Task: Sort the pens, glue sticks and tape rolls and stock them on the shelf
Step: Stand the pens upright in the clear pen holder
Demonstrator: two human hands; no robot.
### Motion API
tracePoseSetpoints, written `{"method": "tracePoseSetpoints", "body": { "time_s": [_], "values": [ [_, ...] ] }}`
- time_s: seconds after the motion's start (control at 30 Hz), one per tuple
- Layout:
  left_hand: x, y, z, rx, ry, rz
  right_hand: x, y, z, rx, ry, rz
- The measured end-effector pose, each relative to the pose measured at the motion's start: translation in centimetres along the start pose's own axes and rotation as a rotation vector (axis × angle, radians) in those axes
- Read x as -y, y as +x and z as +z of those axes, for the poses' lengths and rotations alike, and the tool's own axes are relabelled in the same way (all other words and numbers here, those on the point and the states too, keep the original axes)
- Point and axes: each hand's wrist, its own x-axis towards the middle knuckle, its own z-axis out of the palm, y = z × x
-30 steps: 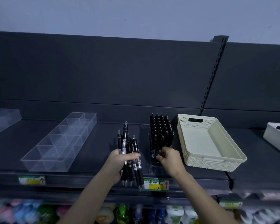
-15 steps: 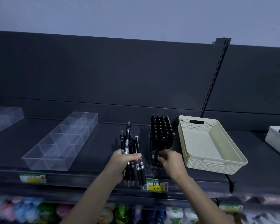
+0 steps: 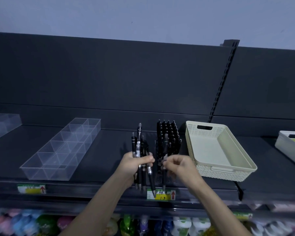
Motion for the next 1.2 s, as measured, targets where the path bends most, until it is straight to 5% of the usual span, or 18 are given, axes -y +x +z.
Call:
{"method": "tracePoseSetpoints", "body": {
  "time_s": [0.2, 0.47, 0.67, 1.03, 1.2],
  "values": [
    [0.7, -0.2, -0.9, 0.006, 0.072, -0.015, -1.4, 1.7, -3.0, -0.302, -0.209, -0.075],
    [0.6, -0.5, -0.6, -0.021, -0.018, -0.061, -3.4, 2.6, -0.9, -0.239, -0.627, -0.093],
    [0.6, -0.8, -0.6, -0.038, -0.031, -0.075, -3.4, 2.6, -0.2, -0.278, -0.688, -0.098],
    [0.3, -1.4, 0.4, 0.014, -0.006, -0.039, -2.3, 1.0, -0.3, -0.37, -0.489, -0.135],
    [0.1, -1.4, 1.3, 0.076, 0.05, 0.009, 0.8, -0.1, 0.7, -0.167, -0.066, -0.075]
  ]
}}
